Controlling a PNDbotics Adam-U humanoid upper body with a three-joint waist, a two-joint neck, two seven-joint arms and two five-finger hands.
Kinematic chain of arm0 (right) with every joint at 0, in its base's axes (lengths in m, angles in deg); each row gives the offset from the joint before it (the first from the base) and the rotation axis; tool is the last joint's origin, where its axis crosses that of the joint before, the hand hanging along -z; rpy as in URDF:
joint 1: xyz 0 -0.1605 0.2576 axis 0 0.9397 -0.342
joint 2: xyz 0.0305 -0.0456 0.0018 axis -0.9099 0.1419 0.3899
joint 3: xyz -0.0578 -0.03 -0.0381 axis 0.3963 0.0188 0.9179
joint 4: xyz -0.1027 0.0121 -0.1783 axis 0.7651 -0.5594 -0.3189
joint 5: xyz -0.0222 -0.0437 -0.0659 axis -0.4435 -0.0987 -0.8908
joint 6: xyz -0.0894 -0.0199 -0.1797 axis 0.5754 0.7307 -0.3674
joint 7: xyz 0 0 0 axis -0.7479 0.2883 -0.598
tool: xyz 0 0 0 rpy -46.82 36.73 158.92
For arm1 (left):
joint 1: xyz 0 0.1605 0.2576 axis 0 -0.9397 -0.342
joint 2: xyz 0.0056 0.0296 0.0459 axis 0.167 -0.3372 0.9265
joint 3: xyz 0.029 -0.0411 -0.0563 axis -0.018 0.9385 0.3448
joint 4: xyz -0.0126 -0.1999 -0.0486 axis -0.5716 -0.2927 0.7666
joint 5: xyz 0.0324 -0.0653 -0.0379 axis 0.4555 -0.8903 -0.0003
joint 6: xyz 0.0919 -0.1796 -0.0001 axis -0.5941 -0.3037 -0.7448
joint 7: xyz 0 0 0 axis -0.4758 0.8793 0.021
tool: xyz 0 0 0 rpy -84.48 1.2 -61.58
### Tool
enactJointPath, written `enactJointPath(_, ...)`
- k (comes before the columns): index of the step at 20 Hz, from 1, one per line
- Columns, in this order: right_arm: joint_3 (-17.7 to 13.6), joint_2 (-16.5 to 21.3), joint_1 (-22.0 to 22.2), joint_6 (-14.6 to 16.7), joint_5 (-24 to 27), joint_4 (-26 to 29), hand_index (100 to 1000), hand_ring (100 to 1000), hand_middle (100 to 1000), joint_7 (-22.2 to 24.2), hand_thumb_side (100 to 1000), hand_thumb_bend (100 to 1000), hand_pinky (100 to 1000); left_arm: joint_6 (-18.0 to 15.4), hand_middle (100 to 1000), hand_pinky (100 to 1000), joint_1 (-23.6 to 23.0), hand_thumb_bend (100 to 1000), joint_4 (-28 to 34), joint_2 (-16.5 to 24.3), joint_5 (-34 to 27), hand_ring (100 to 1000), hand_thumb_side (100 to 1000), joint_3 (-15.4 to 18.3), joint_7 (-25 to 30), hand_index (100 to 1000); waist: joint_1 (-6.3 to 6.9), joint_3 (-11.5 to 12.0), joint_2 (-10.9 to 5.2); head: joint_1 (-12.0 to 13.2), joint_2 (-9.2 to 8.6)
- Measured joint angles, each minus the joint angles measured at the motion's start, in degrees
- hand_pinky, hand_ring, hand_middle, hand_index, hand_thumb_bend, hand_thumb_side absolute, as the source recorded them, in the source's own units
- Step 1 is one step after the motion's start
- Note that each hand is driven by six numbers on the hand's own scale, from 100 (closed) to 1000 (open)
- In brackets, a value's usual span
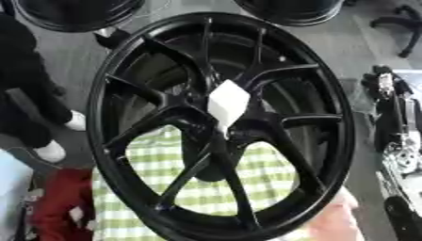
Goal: Pull the pin out of the wheel hub.
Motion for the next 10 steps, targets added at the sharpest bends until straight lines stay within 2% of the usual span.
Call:
enactJointPath(5,0.2,0.0,-0.1,0.0,0.2,0.1,777,810,680,0.0,696,100,956,2.5,775,607,1.0,117,0.4,-4.9,-5.1,759,815,0.1,-5.2,733,-0.41,-0.3,0.0,0.5,-0.02)
enactJointPath(10,0.3,0.0,-0.6,0.0,0.5,0.2,776,809,679,0.1,696,100,955,1.8,770,602,1.1,153,0.5,-9.4,-10.4,755,839,-0.2,-10.4,731,-0.6,-0.5,0.0,1.1,-0.07)
